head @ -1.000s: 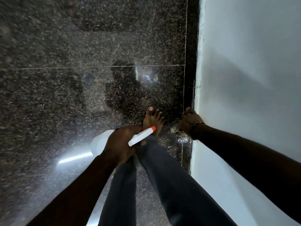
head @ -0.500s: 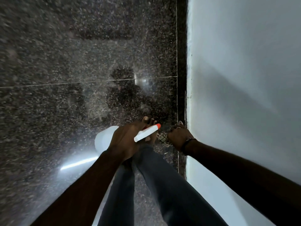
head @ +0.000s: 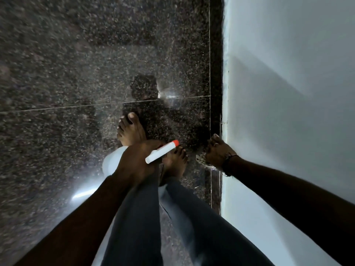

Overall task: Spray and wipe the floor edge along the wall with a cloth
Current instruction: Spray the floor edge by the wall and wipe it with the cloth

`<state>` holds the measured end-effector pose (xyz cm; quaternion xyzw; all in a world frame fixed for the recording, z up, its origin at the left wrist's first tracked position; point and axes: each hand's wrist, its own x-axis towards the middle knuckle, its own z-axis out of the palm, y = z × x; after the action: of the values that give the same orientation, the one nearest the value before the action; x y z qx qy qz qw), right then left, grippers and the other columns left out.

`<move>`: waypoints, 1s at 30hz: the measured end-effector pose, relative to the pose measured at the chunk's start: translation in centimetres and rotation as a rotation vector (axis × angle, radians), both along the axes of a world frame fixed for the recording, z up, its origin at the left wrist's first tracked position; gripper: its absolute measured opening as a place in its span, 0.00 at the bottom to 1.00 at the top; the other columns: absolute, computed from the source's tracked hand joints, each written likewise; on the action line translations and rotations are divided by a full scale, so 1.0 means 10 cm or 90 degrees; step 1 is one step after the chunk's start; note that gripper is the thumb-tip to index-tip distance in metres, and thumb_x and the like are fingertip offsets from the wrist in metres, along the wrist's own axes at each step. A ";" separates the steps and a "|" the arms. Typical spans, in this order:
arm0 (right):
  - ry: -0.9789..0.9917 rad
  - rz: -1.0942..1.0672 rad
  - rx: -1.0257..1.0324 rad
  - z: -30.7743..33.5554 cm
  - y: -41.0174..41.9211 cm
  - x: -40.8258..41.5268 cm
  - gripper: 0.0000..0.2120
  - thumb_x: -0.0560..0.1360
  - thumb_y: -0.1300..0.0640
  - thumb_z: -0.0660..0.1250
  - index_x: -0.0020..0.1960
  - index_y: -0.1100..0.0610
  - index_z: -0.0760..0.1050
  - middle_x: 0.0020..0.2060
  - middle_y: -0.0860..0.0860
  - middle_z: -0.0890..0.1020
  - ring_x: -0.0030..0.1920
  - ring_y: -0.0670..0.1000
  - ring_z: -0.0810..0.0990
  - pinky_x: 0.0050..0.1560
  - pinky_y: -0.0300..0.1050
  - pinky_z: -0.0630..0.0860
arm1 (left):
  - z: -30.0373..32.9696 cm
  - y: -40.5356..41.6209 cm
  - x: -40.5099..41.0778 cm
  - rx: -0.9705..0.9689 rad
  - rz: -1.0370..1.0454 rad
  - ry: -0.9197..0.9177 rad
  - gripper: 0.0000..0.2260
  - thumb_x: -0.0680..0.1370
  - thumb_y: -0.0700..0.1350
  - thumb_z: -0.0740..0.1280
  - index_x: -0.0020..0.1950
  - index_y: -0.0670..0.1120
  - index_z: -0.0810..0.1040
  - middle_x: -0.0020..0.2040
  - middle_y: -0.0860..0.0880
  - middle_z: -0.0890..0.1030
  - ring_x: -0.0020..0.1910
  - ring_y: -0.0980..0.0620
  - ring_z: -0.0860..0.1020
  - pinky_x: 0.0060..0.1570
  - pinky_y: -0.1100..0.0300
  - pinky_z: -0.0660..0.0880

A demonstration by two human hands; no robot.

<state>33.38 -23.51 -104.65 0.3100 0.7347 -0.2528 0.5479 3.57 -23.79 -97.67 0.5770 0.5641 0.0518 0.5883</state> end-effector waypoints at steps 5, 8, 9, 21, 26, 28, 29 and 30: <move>0.028 0.002 0.128 -0.11 0.43 -0.19 0.15 0.68 0.52 0.65 0.48 0.56 0.85 0.47 0.55 0.86 0.53 0.52 0.83 0.64 0.48 0.64 | -0.06 0.00 -0.10 -0.019 -0.025 0.004 0.17 0.64 0.53 0.57 0.46 0.51 0.79 0.39 0.52 0.82 0.38 0.54 0.79 0.39 0.49 0.74; 0.032 0.083 0.160 -0.04 0.46 -0.32 0.13 0.63 0.52 0.68 0.41 0.58 0.86 0.37 0.58 0.87 0.41 0.58 0.86 0.62 0.48 0.65 | -0.03 0.01 -0.15 -0.022 -0.027 0.016 0.17 0.67 0.53 0.58 0.52 0.53 0.79 0.42 0.52 0.83 0.40 0.54 0.80 0.38 0.54 0.74; 0.035 0.104 0.136 0.01 0.46 -0.33 0.14 0.67 0.53 0.66 0.43 0.60 0.85 0.40 0.60 0.87 0.43 0.59 0.86 0.66 0.49 0.65 | -0.02 0.02 -0.17 -0.019 -0.022 0.033 0.13 0.68 0.51 0.61 0.50 0.53 0.79 0.42 0.51 0.83 0.40 0.51 0.80 0.37 0.53 0.74; 0.047 0.183 0.202 0.29 0.82 -0.28 0.21 0.80 0.57 0.50 0.69 0.53 0.72 0.66 0.55 0.76 0.69 0.58 0.71 0.76 0.54 0.55 | 0.14 0.37 -0.18 -0.016 -0.019 0.022 0.10 0.66 0.46 0.62 0.45 0.50 0.79 0.37 0.49 0.81 0.38 0.48 0.79 0.36 0.47 0.74; -0.043 0.103 0.109 0.30 0.76 -0.37 0.22 0.82 0.56 0.45 0.70 0.58 0.69 0.66 0.60 0.75 0.70 0.61 0.69 0.77 0.58 0.49 | 0.19 0.57 -0.07 0.012 -0.042 0.040 0.06 0.69 0.47 0.68 0.45 0.49 0.78 0.36 0.49 0.81 0.35 0.51 0.79 0.34 0.49 0.73; -0.032 0.035 0.035 0.45 0.80 -0.53 0.18 0.81 0.59 0.51 0.67 0.58 0.72 0.65 0.58 0.77 0.68 0.60 0.72 0.73 0.58 0.59 | 0.20 0.64 -0.05 0.015 -0.036 0.053 0.05 0.70 0.46 0.69 0.45 0.49 0.79 0.35 0.49 0.80 0.34 0.51 0.78 0.34 0.49 0.73; -0.015 0.008 0.033 0.50 0.78 -0.58 0.17 0.80 0.59 0.52 0.63 0.59 0.74 0.63 0.58 0.79 0.66 0.60 0.75 0.71 0.59 0.63 | 0.20 0.67 -0.04 0.021 -0.045 0.064 0.05 0.70 0.45 0.69 0.45 0.49 0.78 0.35 0.49 0.80 0.34 0.51 0.78 0.34 0.48 0.73; 0.034 0.000 0.058 0.50 0.76 -0.61 0.16 0.79 0.60 0.54 0.58 0.61 0.77 0.57 0.60 0.82 0.61 0.60 0.79 0.67 0.61 0.67 | 0.22 0.72 -0.02 0.033 -0.060 0.073 0.06 0.70 0.44 0.68 0.46 0.49 0.78 0.36 0.49 0.80 0.35 0.50 0.78 0.34 0.47 0.73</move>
<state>27.25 -15.96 -99.60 0.3281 0.7600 -0.2272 0.5130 3.37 -16.63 -95.46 0.6202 0.5674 0.0055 0.5417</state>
